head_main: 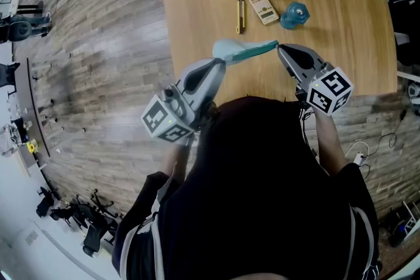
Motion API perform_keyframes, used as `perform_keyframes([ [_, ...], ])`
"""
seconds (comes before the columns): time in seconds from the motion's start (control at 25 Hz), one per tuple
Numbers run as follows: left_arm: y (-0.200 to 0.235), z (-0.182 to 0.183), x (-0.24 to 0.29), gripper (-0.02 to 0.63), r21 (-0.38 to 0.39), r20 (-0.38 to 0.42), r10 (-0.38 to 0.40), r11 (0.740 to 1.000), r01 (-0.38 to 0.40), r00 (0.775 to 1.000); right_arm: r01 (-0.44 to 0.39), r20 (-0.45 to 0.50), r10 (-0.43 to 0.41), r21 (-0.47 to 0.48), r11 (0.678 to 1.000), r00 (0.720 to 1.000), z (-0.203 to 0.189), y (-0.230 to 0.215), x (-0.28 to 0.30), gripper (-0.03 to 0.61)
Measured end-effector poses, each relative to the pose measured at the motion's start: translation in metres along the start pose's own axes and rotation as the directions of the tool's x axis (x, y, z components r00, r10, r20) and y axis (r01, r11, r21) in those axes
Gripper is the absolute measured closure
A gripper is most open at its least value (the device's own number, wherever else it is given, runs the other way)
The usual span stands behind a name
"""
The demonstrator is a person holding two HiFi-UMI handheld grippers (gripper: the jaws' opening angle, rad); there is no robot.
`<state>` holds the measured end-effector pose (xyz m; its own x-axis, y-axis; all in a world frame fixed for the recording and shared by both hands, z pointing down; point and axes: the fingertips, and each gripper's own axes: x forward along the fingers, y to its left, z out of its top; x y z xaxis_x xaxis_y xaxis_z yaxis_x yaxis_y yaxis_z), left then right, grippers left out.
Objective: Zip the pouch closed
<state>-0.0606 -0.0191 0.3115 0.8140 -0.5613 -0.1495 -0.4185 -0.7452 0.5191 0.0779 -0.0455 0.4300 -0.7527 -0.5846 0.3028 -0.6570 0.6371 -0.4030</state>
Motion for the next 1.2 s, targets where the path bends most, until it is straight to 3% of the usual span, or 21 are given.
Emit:
perform_keyframes([
  [0.16, -0.001, -0.001, 0.000, 0.614, -0.005, 0.000, 0.002, 1.000, -0.002, 1.000, 0.004, -0.001, -0.004, 0.003, 1.000, 1.000, -0.002, 0.000, -0.001, 0.563],
  [0.36, -0.009, -0.003, 0.001, 0.615, 0.045, -0.033, -0.008, 0.999, 0.010, 0.999, 0.012, -0.001, -0.012, 0.005, 1.000, 1.000, -0.006, 0.000, -0.001, 0.563],
  [0.56, -0.007, -0.006, -0.006, 0.614, 0.018, -0.023, 0.002, 1.000, -0.002, 1.000, -0.015, -0.008, 0.016, 0.025, 1.000, 1.000, -0.017, 0.009, -0.003, 0.563],
  [0.68, -0.005, -0.003, -0.009, 0.614, 0.096, -0.041, 0.035, 0.995, -0.031, 0.999, -0.008, 0.047, 0.007, 0.030, 1.000, 0.999, -0.013, 0.012, -0.016, 0.553],
  [0.76, -0.003, -0.002, -0.011, 0.614, 0.126, -0.054, 0.054, 0.991, -0.047, 0.997, 0.020, 0.084, -0.024, 0.039, 0.999, 0.996, -0.006, 0.006, -0.030, 0.523],
  [0.92, 0.011, 0.004, -0.021, 0.614, 0.102, -0.040, 0.103, 0.990, -0.098, 0.994, 0.143, 0.112, -0.140, -0.016, 0.990, 0.984, 0.000, -0.014, -0.062, 0.545],
  [1.2, 0.021, -0.005, -0.019, 0.614, 0.077, -0.054, 0.122, 0.990, -0.118, 0.991, 0.313, 0.156, -0.293, -0.123, 0.942, 0.943, 0.009, -0.017, -0.096, 0.566],
])
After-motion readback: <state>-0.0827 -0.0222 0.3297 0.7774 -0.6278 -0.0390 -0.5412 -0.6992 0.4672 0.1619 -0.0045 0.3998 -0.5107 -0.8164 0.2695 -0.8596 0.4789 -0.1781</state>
